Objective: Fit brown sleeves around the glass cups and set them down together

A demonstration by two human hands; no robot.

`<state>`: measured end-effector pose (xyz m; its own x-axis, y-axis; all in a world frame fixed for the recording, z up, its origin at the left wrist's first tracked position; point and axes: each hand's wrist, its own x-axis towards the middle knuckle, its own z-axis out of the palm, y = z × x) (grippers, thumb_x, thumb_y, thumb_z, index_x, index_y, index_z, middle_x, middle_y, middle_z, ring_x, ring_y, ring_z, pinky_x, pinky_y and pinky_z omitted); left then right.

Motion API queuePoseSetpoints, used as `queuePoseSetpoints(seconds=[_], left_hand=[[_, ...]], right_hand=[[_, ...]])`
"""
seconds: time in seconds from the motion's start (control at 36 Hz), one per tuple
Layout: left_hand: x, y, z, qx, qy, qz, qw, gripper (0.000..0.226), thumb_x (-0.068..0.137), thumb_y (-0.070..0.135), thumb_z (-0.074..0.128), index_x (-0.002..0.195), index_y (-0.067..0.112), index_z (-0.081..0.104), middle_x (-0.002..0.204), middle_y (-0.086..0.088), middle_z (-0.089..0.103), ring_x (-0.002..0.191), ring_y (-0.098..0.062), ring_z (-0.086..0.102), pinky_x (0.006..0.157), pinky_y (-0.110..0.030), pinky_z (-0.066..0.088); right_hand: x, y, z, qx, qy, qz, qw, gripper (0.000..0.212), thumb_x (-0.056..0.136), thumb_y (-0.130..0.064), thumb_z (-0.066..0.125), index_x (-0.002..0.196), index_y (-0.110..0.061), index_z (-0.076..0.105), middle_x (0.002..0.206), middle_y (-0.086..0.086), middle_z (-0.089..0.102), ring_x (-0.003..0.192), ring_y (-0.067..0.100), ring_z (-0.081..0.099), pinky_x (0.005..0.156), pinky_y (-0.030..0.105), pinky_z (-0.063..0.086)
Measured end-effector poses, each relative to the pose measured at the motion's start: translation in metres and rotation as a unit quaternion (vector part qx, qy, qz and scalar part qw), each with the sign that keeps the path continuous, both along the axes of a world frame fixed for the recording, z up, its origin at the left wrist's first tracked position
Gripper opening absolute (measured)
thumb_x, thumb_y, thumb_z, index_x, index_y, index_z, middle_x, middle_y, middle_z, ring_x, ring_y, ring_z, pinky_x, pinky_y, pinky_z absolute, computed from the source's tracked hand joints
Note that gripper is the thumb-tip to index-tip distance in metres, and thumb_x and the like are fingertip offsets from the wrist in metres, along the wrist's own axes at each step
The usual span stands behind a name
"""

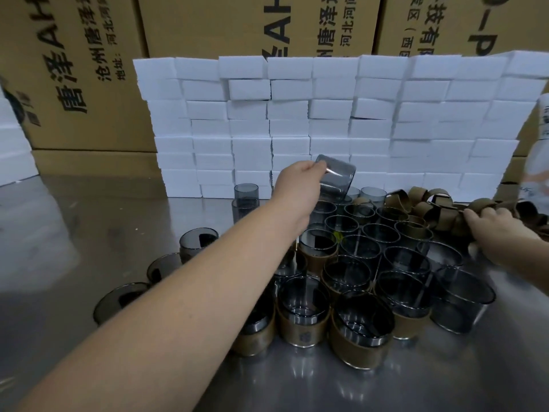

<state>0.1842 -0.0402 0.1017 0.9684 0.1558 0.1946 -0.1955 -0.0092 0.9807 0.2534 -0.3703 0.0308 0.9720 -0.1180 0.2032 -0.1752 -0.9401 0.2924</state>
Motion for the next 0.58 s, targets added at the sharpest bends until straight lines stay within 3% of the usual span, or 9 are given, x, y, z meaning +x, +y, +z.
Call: queuePoseSetpoints(seconds=[0.14, 0.22, 0.42, 0.58], left_hand=[[-0.017, -0.008, -0.004, -0.242, 0.126, -0.016, 0.962, 0.01, 0.094, 0.024, 0.053, 0.088, 0.02, 0.06, 0.113, -0.007, 0.061, 0.105, -0.025, 0.056, 0.083, -0.034, 0.045], [-0.021, -0.009, -0.009, -0.328, 0.183, -0.017, 0.926, 0.007, 0.094, 0.019, 0.051, 0.095, 0.017, 0.058, 0.094, -0.005, 0.065, 0.095, -0.025, 0.056, 0.096, -0.04, 0.041], [-0.025, -0.006, -0.016, -0.395, 0.215, -0.018, 0.893, 0.019, 0.095, 0.019, 0.046, 0.083, 0.018, 0.06, 0.067, 0.0, 0.068, 0.102, -0.028, 0.058, 0.099, -0.043, 0.04], [-0.028, -0.004, -0.022, -0.394, 0.211, -0.014, 0.895, 0.019, 0.094, 0.017, 0.045, 0.083, 0.018, 0.061, 0.067, -0.002, 0.071, 0.087, -0.025, 0.059, 0.09, -0.042, 0.041]], right_hand=[[-0.012, 0.002, 0.002, -0.099, -0.026, 0.04, 0.994, 0.059, 0.083, -0.039, 0.056, 0.133, -0.019, 0.031, 0.123, 0.003, 0.047, 0.116, 0.021, 0.044, 0.089, 0.028, 0.041], [-0.016, 0.003, 0.007, -0.143, -0.047, 0.045, 0.988, 0.051, 0.089, -0.035, 0.05, 0.134, -0.022, 0.03, 0.131, -0.002, 0.044, 0.123, 0.017, 0.041, 0.093, 0.026, 0.038], [-0.009, 0.005, 0.029, -0.151, -0.078, 0.001, 0.985, 0.031, 0.093, -0.02, 0.039, 0.124, -0.02, 0.037, 0.125, 0.002, 0.049, 0.12, 0.021, 0.046, 0.091, 0.031, 0.043], [-0.001, 0.01, 0.049, -0.001, -0.139, 0.001, 0.99, 0.018, 0.088, -0.014, 0.052, 0.107, -0.013, 0.051, 0.112, 0.015, 0.051, 0.105, 0.036, 0.051, 0.081, 0.04, 0.048]])
